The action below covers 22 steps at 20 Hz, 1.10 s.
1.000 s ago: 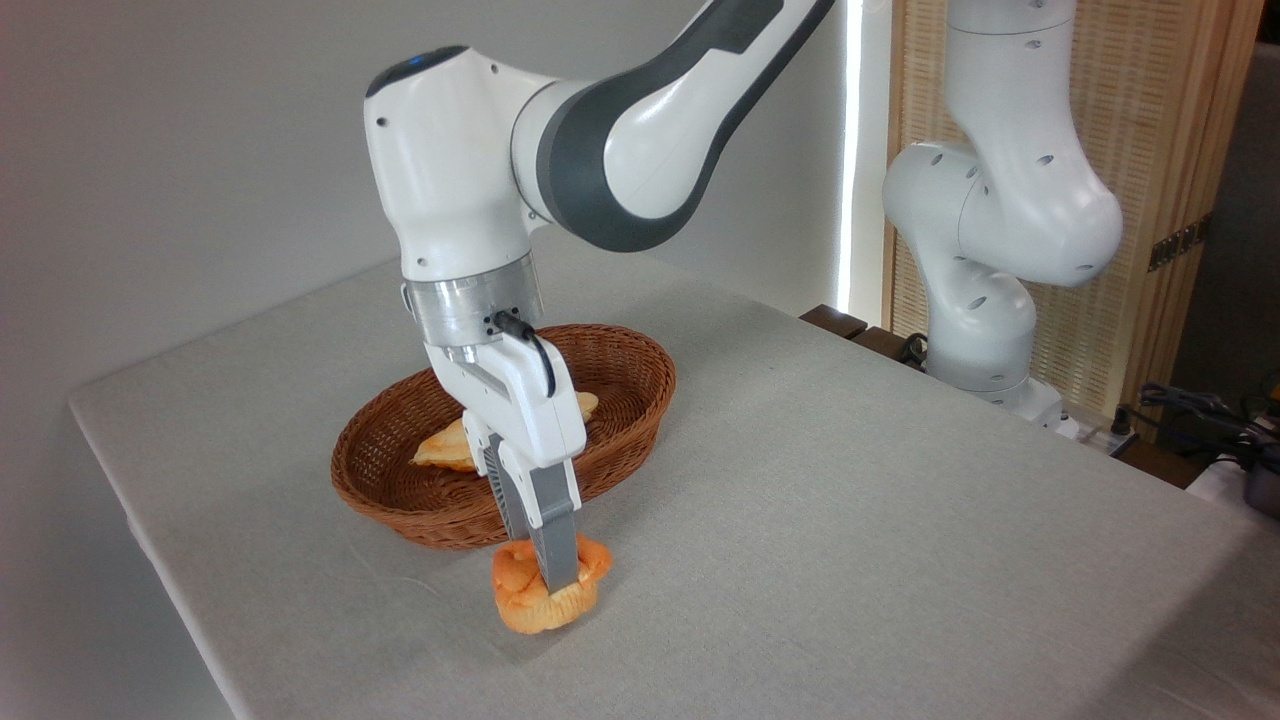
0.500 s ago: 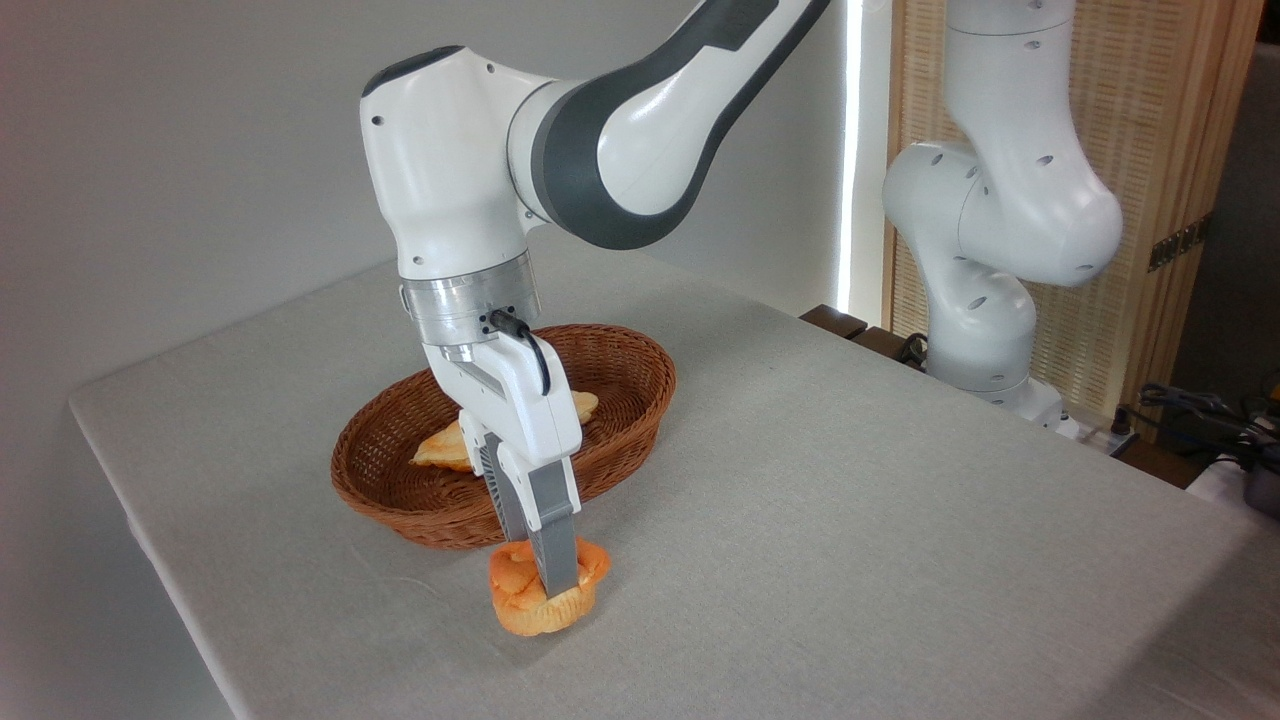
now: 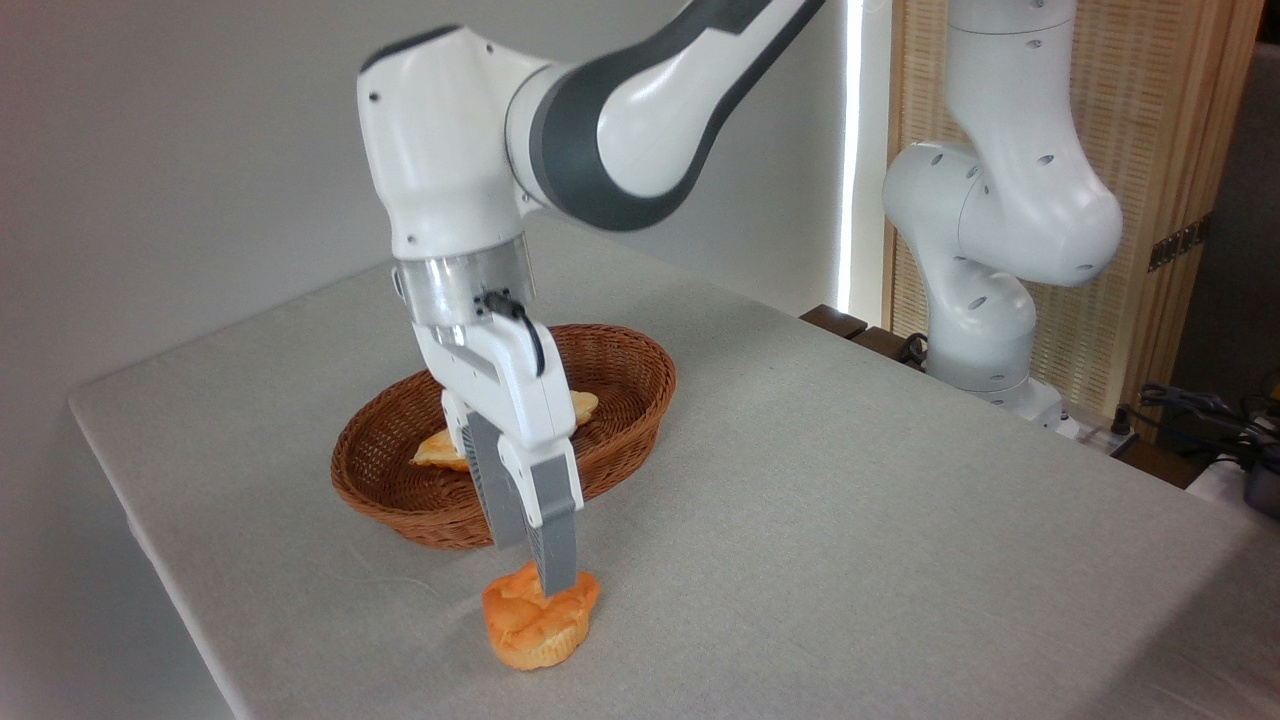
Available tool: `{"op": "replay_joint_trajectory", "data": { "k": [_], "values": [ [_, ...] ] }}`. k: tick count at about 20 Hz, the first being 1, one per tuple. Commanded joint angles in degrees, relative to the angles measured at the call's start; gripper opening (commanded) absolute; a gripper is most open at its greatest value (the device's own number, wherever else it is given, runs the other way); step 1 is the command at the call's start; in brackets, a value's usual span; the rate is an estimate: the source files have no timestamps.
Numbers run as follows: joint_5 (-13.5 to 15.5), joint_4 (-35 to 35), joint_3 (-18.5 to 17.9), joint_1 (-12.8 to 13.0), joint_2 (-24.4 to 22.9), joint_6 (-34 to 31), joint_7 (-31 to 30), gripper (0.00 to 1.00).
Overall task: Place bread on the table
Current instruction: 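Open the gripper, release the bread, and raise the gripper away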
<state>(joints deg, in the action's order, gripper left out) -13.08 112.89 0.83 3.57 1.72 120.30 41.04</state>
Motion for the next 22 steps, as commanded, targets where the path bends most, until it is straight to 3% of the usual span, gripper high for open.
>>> {"op": "replay_joint_trajectory", "data": {
  "k": [1, 5, 8, 12, 22],
  "values": [
    [3.48, -5.28, -0.39, 0.03, -2.87, -9.16, -0.87, 1.0],
    [12.19, -15.48, 0.31, -0.67, -3.39, -24.54, -0.7, 1.0],
    [16.06, -18.4, 1.62, -1.37, -4.8, -30.64, -0.87, 1.0],
    [16.16, -18.23, 4.09, -2.61, -4.8, -30.74, -1.14, 1.0],
    [15.81, -20.87, 1.19, -2.69, -3.66, -30.91, 0.62, 1.0]
  ]
}}
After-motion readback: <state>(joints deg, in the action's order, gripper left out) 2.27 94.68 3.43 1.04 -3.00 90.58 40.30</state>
